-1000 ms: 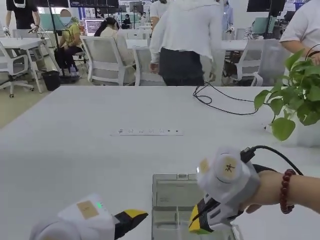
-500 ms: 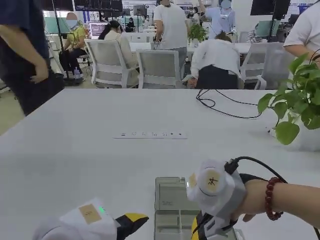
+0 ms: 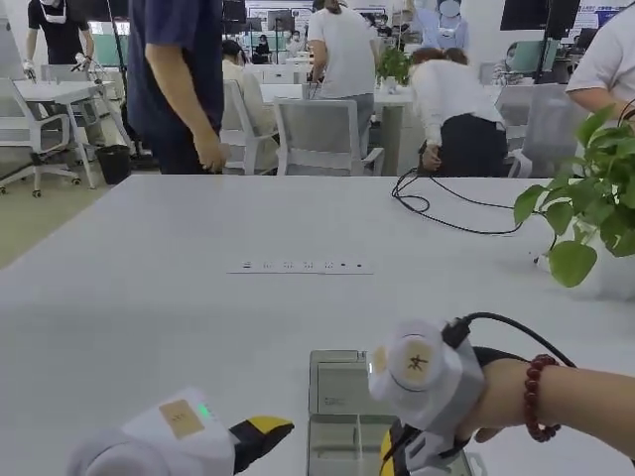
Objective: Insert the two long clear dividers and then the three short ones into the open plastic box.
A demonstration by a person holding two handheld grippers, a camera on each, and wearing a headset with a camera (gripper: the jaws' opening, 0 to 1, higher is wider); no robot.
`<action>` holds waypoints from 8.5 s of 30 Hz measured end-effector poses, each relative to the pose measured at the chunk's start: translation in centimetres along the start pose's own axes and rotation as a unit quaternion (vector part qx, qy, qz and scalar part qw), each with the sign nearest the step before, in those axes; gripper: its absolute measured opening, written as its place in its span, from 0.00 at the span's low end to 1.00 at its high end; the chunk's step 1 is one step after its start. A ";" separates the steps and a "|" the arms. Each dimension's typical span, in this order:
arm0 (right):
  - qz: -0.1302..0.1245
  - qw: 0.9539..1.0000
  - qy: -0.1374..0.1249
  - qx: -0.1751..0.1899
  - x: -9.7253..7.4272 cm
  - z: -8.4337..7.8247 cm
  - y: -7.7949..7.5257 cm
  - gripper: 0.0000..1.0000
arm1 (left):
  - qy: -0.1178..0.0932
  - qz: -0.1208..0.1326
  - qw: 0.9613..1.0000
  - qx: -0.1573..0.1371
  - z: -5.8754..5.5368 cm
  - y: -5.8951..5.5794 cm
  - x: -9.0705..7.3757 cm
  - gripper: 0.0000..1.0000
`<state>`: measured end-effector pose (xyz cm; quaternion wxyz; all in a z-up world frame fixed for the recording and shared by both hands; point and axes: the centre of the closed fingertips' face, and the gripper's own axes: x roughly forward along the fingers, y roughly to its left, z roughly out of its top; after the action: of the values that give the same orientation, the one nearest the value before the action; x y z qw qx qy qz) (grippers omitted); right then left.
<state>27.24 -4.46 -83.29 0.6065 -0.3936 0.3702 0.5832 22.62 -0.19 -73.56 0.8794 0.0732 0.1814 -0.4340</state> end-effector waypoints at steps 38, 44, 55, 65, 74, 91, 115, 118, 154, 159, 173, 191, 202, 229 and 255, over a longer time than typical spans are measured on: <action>-0.035 0.990 -0.082 0.105 -9.8 -8.3 1.6 0.51 | 0.003 0.013 1.000 -0.002 0.1 -0.6 0.2 0.80; -0.039 0.991 -0.059 0.114 -10.4 -11.4 1.7 0.51 | 0.001 0.010 1.000 -0.002 0.1 -0.9 0.3 0.80; -0.048 0.991 0.005 0.126 -10.3 -18.0 1.9 0.51 | 0.006 0.017 1.000 -0.002 0.0 -0.7 0.2 0.79; -0.034 0.992 0.058 0.107 -10.1 -21.5 2.7 0.49 | 0.013 0.020 1.000 -0.002 -0.3 -0.6 0.4 0.77; -0.026 0.990 0.090 0.102 -9.9 -23.9 2.6 0.45 | 0.020 0.029 0.999 0.000 -0.5 -0.3 0.0 0.75; -0.019 0.991 0.122 0.060 -9.6 -25.8 2.0 0.38 | 0.026 0.038 0.999 0.003 -0.6 -0.3 -0.3 0.73; -0.010 0.992 0.117 0.038 -9.3 -25.6 1.6 0.37 | 0.034 0.040 0.999 0.002 -0.7 -0.5 -0.3 0.71; -0.006 0.993 0.114 0.039 -9.3 -25.5 1.6 0.37 | 0.034 0.040 0.999 0.001 -0.7 -0.6 -0.2 0.70; -0.137 0.990 0.032 0.033 -11.3 -19.1 -0.7 0.32 | 0.020 0.040 0.998 -0.048 -0.7 -0.2 -0.5 0.61; -0.160 0.987 -0.004 0.005 -11.7 -16.4 -1.7 0.32 | 0.007 0.042 0.997 -0.072 -0.3 0.0 -0.4 0.57; -0.181 0.977 -0.090 -0.067 -11.1 -5.5 -1.2 0.32 | -0.033 0.028 0.992 -0.117 1.4 -0.3 0.2 0.46; -0.192 0.960 -0.161 -0.124 -10.1 4.4 0.2 0.32 | -0.084 0.018 0.973 -0.213 2.9 0.4 0.3 0.21; -0.189 0.955 -0.187 -0.134 -9.9 6.7 1.2 0.32 | -0.087 0.009 0.966 -0.244 2.9 0.6 0.6 0.07; -0.217 0.948 -0.182 -0.141 -9.7 7.3 1.4 0.33 | -0.067 0.003 0.934 -0.352 2.6 0.6 0.4 0.00; -0.165 0.954 -0.244 -0.051 -10.7 8.1 2.6 0.38 | -0.001 0.043 0.987 -0.156 1.0 0.8 -0.9 0.00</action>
<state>24.09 -1.57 -70.31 0.7452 -0.3252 0.1101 0.5717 22.98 0.70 -72.33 0.8980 -0.0575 0.2430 -0.3622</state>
